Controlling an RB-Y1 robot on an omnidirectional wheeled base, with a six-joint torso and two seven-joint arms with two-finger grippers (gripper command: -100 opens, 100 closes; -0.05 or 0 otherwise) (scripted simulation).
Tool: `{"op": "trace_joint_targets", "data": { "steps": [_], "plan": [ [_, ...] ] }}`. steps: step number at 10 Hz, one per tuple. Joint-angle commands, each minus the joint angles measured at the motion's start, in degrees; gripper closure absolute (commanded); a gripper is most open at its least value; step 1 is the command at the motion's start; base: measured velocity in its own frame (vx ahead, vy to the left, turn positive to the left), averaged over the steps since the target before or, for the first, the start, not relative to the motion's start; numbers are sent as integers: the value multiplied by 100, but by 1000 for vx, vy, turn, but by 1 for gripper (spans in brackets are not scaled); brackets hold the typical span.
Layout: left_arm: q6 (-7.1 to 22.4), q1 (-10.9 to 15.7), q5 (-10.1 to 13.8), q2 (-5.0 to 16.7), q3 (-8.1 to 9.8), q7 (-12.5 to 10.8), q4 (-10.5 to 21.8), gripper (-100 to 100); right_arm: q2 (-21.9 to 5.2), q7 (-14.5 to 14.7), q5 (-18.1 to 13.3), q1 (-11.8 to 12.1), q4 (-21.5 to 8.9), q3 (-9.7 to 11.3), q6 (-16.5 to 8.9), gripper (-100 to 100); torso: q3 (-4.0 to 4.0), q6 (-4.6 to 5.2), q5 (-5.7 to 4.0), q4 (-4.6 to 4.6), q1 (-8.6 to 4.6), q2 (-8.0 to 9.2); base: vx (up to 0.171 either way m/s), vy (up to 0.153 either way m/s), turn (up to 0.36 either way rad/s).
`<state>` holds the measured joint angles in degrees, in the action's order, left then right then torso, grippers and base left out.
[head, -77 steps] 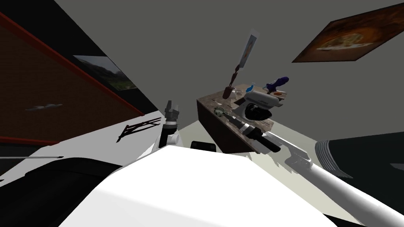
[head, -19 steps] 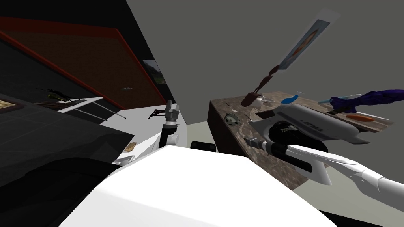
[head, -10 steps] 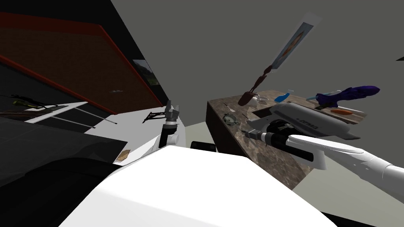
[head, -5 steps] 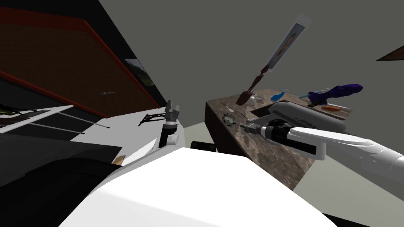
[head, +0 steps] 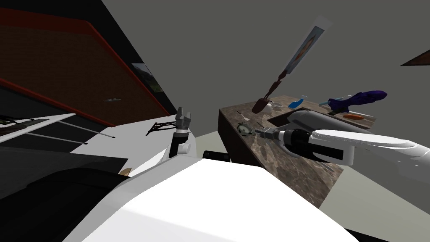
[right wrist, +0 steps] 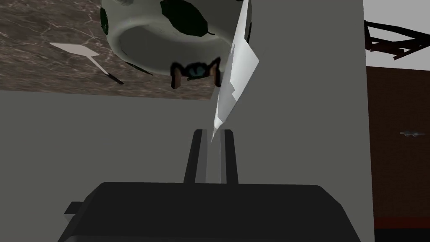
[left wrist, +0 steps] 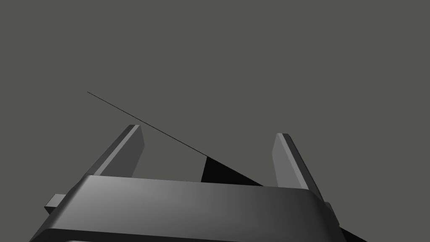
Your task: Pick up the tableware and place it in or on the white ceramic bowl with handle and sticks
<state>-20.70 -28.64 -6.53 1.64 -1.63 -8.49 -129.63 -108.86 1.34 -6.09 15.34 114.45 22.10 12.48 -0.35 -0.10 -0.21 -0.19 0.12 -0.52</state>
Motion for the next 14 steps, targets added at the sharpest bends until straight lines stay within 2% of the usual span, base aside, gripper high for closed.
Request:
{"op": "trace_joint_targets", "data": {
  "steps": [1, 3, 5, 8, 10, 11, 14],
  "plan": [
    [0, 0, 0, 0, 0, 0, 0, 0, -123, -177, 49, -102, 23, 129, -143, 100, 0, 0, 0, 0, 0, 0, 65, 13, 119],
    [0, 0, 0, 0, 0, 0, 0, 0, -263, -278, 231, -143, 49, 250, -323, 100, 0, 4, -1, 0, -3, 1, 54, 10, 111],
    [0, 0, 0, 0, 0, 0, 0, 0, -263, -278, 231, -143, 49, 250, -323, 100, 4, 6, -2, 1, -6, 8, 24, 1, 27],
    [0, 0, 0, 0, 0, 0, 0, 0, -462, -444, 543, -204, 69, 476, -650, 100, 6, 4, 2, 3, 1, 11, 42, 10, 150],
    [0, -1, 0, 0, 1, 0, 0, 0, -453, -359, 572, -209, 85, 479, -643, 100, 4, 11, 1, 2, -4, 8, 31, 2, 14],
    [0, 0, 0, 0, 1, 0, 0, 0, -451, -403, 549, -189, 80, 455, -651, -100, 11, 12, 1, 4, -4, 19, 0, 0, 0],
    [0, 0, 0, 0, 1, 0, 0, 0, -452, -399, 551, -192, 80, 457, -650, -100, 19, 13, 2, 8, -4, 32, 0, 0, 0]
  ]
}}
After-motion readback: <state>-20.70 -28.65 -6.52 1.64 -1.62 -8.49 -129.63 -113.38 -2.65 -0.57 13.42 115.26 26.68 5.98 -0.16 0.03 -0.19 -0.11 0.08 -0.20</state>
